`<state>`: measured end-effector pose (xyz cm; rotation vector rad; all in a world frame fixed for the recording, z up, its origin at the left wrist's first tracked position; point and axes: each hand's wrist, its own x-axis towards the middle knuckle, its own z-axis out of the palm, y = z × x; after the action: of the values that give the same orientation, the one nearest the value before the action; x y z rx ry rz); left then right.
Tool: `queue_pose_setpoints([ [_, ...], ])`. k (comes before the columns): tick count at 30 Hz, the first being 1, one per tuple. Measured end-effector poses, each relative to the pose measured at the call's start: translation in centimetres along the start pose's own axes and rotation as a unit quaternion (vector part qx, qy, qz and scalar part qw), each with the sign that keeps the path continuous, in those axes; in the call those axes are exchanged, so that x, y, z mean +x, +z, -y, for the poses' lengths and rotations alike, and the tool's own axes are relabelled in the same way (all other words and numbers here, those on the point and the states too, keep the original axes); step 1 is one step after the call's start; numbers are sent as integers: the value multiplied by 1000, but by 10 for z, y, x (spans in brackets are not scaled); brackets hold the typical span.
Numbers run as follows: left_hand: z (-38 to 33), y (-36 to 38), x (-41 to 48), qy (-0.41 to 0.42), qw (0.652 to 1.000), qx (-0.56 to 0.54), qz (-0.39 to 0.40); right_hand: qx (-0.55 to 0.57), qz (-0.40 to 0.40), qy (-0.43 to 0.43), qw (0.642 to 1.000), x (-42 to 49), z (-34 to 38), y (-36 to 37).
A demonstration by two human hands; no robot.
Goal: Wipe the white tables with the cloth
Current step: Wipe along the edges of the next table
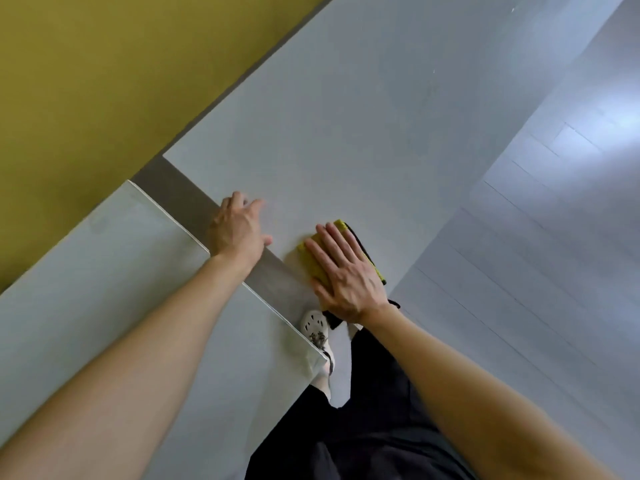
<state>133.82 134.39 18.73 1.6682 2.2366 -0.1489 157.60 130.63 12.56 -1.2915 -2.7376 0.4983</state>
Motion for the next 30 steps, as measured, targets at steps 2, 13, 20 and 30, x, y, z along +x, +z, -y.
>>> queue_pose_setpoints([
  [2,1,6,-7,-6,1000,-18,17,-11,16,-21,1000,-6,-23,-8],
  [13,-8,38,-21,0,998,48,26,-40,-28,161,986,-16,-68,-18],
  [20,-5,25,-14,-5,998,37,46,-5,18,-62,998,-44,-38,0],
  [30,7,14,-15,16,999,-6,38,-60,-5,73,995,-30,-69,-15],
])
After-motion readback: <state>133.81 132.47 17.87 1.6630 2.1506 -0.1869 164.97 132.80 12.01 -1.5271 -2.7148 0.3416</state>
